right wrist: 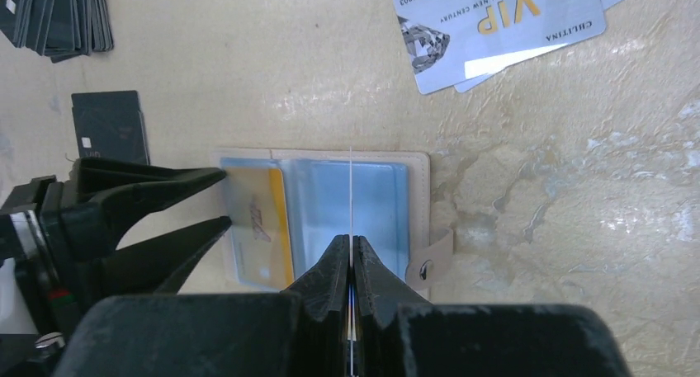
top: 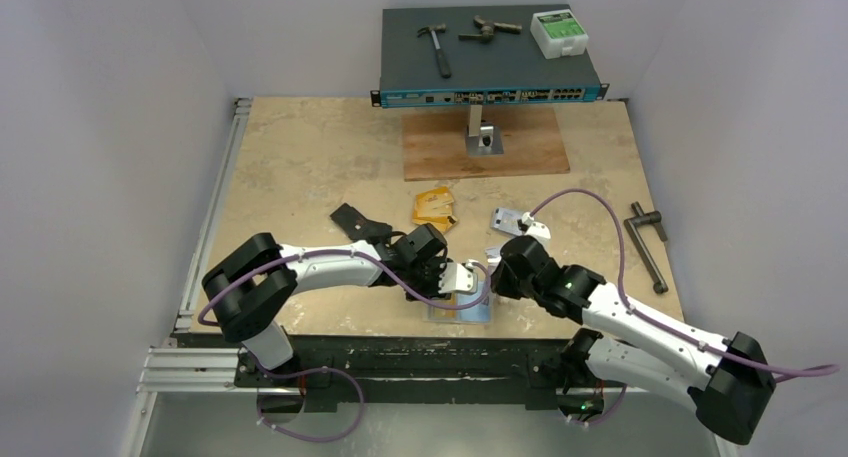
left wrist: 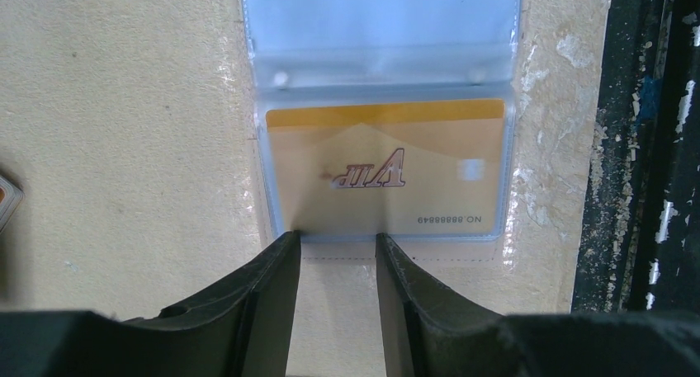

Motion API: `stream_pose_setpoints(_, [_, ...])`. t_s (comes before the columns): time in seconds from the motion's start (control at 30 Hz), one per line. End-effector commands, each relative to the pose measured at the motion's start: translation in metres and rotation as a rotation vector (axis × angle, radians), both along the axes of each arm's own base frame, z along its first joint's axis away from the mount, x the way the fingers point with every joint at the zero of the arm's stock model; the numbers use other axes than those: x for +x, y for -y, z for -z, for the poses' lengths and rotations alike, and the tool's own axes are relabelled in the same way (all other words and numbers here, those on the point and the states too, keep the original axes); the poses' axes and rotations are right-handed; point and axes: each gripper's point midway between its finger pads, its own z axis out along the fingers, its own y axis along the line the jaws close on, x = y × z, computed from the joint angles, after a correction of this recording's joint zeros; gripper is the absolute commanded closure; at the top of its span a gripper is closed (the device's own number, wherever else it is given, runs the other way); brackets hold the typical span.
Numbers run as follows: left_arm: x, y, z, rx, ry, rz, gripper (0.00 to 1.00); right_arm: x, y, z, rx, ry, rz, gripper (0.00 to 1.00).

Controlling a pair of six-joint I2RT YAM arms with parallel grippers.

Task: Put the credit cards into the card holder
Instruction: Insert the credit card into the card holder.

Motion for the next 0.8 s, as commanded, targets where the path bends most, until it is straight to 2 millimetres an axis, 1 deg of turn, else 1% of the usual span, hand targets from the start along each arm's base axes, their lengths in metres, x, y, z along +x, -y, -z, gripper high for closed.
stream_pose_setpoints(0.0, [-0.001, -0.002, 0.004, 0.010, 0.015, 0.015, 0.62, 0.005, 0.016, -0.007, -0.088, 0.026, 0.013, 1.00])
stream_pose_setpoints(0.2, [-0.001, -0.002, 0.004, 0.007, 0.015, 0.016, 0.62, 0.000, 0.015, 0.004, -0.082, 0.002, 0.009, 1.00])
stream_pose_setpoints(0.3, [-0.001, -0.002, 0.004, 0.008, 0.014, 0.016, 0.62, 0.001, 0.020, 0.005, -0.108, 0.004, 0.015, 1.00])
stream_pose_setpoints(0.43, [-0.001, -0.002, 0.004, 0.010, 0.015, 0.015, 0.62, 0.001, 0.020, 0.008, -0.120, -0.001, 0.012, 1.00])
stream_pose_setpoints(0.53, [0.000, -0.002, 0.004, 0.011, 0.015, 0.014, 0.62, 0.003, 0.026, 0.011, -0.163, 0.000, 0.024, 1.00])
stream_pose_setpoints(0.63, [-0.001, -0.002, 0.003, 0.007, 0.017, 0.017, 0.62, 0.003, 0.026, 0.015, -0.179, -0.013, 0.018, 1.00])
stream_pose_setpoints(0.77, [-0.001, -0.002, 0.003, 0.006, 0.017, 0.019, 0.63, 0.002, 0.024, 0.015, -0.157, -0.012, 0.019, 1.00])
